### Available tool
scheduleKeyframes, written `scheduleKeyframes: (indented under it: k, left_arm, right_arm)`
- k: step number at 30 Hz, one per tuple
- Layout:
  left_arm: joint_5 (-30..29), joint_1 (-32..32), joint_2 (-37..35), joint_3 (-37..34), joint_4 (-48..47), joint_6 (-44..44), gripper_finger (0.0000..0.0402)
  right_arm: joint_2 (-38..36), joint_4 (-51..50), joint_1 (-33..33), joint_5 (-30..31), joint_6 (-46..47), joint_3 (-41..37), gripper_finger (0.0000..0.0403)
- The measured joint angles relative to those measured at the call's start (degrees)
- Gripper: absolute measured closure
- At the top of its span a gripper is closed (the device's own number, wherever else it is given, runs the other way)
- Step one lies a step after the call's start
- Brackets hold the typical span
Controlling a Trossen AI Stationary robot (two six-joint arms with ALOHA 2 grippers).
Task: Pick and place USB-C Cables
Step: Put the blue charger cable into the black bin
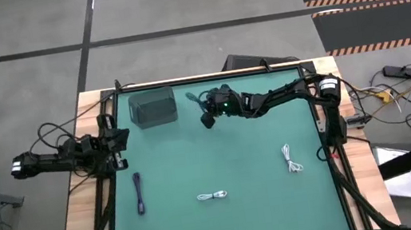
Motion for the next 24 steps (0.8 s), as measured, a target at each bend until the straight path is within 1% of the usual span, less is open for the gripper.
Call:
scheduleKeyframes:
  k: [6,9,17,24]
  left_arm:
    - [0.0,0.02,0.0,0.0,0.0,0.02,0.0401]
    - [-0.01,0.0,0.0,0.0,0.0,0.02,0.0401]
    - [0.0,0.01,0.0,0.0,1.08,0.12,0.0401]
    - [-0.01,0.0,0.0,0.02,2.32,0.15,0.0401]
  right_arm:
    - [0.11,12.62,0.11,-5.69,-0.05,0.01,0.038]
    - [0.11,17.01,0.11,-6.1,-0.05,0.14,0.038]
    - [0.17,17.34,0.09,-7.62,-2.01,5.16,0.038]
    - [0.2,12.53,0.09,-7.65,-4.94,11.02,0.038]
